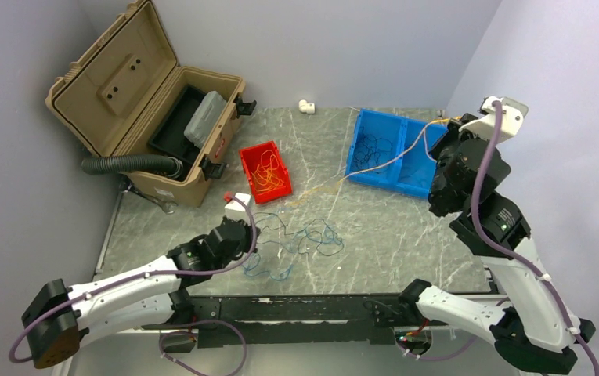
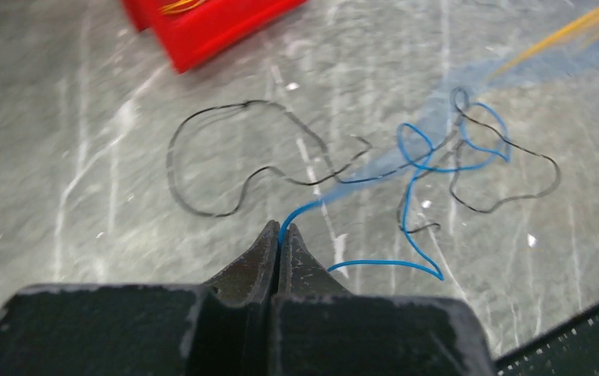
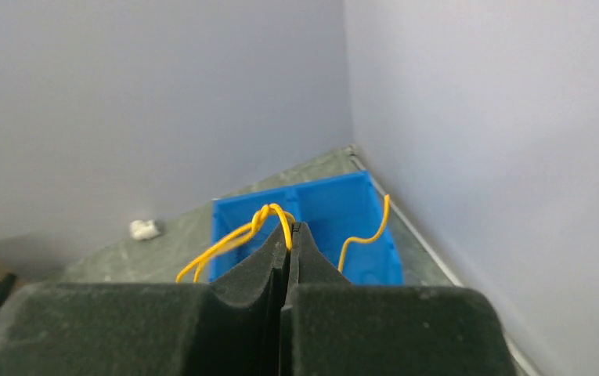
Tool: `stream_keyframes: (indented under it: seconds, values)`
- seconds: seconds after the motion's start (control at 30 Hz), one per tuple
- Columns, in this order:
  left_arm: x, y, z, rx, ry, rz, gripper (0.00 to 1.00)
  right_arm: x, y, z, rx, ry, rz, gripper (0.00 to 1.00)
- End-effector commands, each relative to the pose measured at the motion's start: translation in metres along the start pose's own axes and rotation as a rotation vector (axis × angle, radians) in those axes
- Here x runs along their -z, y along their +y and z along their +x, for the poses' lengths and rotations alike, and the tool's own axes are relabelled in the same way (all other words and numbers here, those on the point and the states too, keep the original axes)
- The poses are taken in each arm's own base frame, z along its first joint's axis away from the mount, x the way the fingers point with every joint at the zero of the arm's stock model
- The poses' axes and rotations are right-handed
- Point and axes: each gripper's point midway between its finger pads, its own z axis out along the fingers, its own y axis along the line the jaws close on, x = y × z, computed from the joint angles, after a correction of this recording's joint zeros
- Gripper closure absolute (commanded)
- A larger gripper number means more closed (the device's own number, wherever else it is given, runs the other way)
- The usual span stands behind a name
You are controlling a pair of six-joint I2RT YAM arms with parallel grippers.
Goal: Untangle the cables
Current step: Untie the cable, then place the cable in the bin.
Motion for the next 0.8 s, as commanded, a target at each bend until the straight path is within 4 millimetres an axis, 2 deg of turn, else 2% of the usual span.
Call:
stream_keyframes:
  seconds: [0.0,0.17,0.23,0.27,0.3,0.4,0.53,0.63,0.77]
  values:
    - [0.014,0.044,0.007,0.077,0.001,-0.224,1.0,0.0,-0.028,0.0,0.076,-0.027,0.154,1.0]
    - [0.02,0.05,0.001,0.097,-0.015,-0.26,1.0,-0.007,-0.017,0.017,0.134,0.015,0.132,1.0]
    - [0.021,0.051,0.0,0.096,-0.016,-0.263,1.0,-0.017,-0.01,0.03,0.176,0.054,0.141,1.0]
    - [0.021,0.049,-0.001,0.087,-0.019,-0.25,1.0,-0.023,-0.014,0.037,0.195,0.083,0.152,1.0]
    - [0.021,0.046,-0.002,0.078,-0.023,-0.227,1.0,-0.027,-0.008,0.043,0.188,0.11,0.121,1.0]
    - [0.02,0.032,-0.008,0.06,-0.041,-0.139,1.0,-0.048,-0.015,0.056,0.155,0.164,0.113,1.0]
    - [0.021,0.012,-0.016,0.041,-0.063,-0.025,1.0,-0.062,-0.011,0.056,0.138,0.171,0.12,1.0]
    - [0.024,0.003,-0.022,0.028,-0.081,0.028,1.0,-0.069,0.004,0.055,0.1,0.182,0.076,1.0]
    - [0.03,0.006,-0.027,0.014,-0.082,0.016,1.0,-0.066,0.043,0.049,0.051,0.201,-0.13,1.0]
